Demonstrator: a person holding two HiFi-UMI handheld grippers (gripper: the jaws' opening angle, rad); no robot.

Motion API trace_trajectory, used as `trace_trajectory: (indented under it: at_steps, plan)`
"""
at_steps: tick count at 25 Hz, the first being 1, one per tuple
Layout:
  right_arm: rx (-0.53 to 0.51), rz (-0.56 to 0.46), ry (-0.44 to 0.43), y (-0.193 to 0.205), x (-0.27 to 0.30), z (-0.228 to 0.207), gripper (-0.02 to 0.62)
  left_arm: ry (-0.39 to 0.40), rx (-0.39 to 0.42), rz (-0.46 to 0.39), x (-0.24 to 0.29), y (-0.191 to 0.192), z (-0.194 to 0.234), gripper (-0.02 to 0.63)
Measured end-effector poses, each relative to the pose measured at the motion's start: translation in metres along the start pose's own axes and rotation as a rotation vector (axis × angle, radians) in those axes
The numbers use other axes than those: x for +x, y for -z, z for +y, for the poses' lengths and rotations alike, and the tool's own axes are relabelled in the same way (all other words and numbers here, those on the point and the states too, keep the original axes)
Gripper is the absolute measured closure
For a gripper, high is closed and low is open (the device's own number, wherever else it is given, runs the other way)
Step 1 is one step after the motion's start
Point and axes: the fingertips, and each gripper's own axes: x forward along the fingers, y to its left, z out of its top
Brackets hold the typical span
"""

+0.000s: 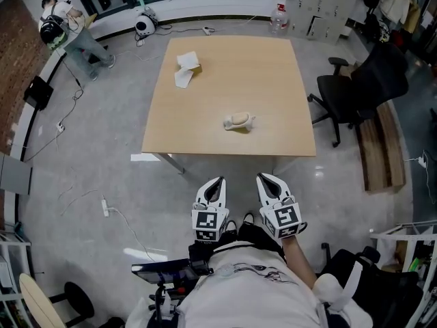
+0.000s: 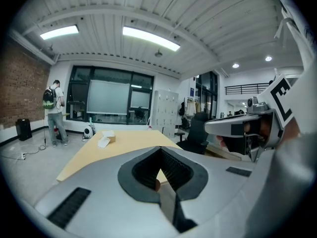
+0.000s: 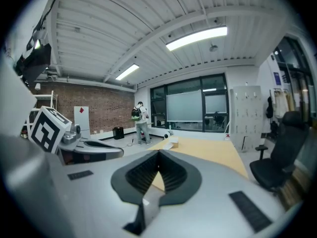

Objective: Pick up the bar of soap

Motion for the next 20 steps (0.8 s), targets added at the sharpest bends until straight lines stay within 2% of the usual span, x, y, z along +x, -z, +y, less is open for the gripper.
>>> trace_trajectory:
  at_steps: [11,20]
  plan:
    - [0.007,-0.062,-0.025,-0.017,0.009,-0.054,0.591,-0.054,0.036,-0.030,0.046,-0.027,-0.014,0.604]
    - [0.061,-0.042,-0.002,-0.002,0.005,-0.101,0.591,-0.046,0.051,0.000,0.081,-0.026,-0.039,0.604]
